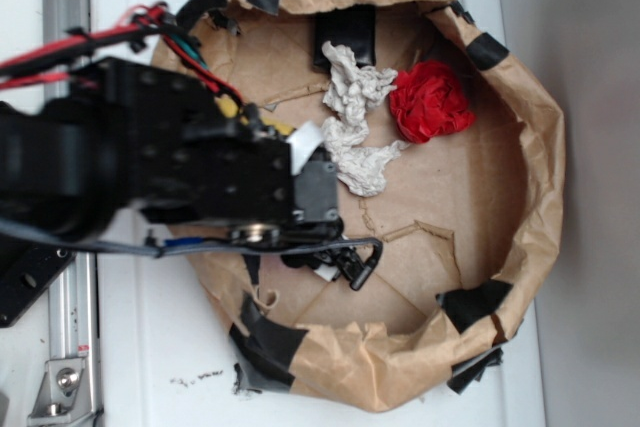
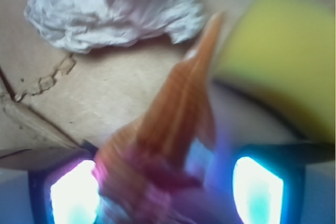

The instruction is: Grab the shell.

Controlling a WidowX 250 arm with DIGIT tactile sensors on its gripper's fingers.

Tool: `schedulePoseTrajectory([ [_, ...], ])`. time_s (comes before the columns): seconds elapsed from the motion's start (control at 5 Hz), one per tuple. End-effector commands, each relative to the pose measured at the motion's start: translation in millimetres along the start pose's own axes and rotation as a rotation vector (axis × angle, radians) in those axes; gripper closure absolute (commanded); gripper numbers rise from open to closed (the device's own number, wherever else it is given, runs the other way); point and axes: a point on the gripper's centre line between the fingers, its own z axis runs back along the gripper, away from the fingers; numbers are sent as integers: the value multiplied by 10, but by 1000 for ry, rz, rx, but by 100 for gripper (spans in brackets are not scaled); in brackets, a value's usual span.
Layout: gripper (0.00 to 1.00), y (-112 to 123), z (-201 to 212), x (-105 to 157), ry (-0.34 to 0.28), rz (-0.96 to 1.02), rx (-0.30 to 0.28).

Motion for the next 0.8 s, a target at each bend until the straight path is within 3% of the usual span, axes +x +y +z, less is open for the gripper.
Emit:
schedulePoseTrajectory([
  [0.0, 100, -120, 74, 87, 16, -27, -5],
  [0.2, 100, -253, 568, 252, -59, -190, -20],
  [0.4, 100, -368, 1062, 399, -53, -383, -45],
  [0.6, 100, -366, 1541, 346, -65, -539, -53],
])
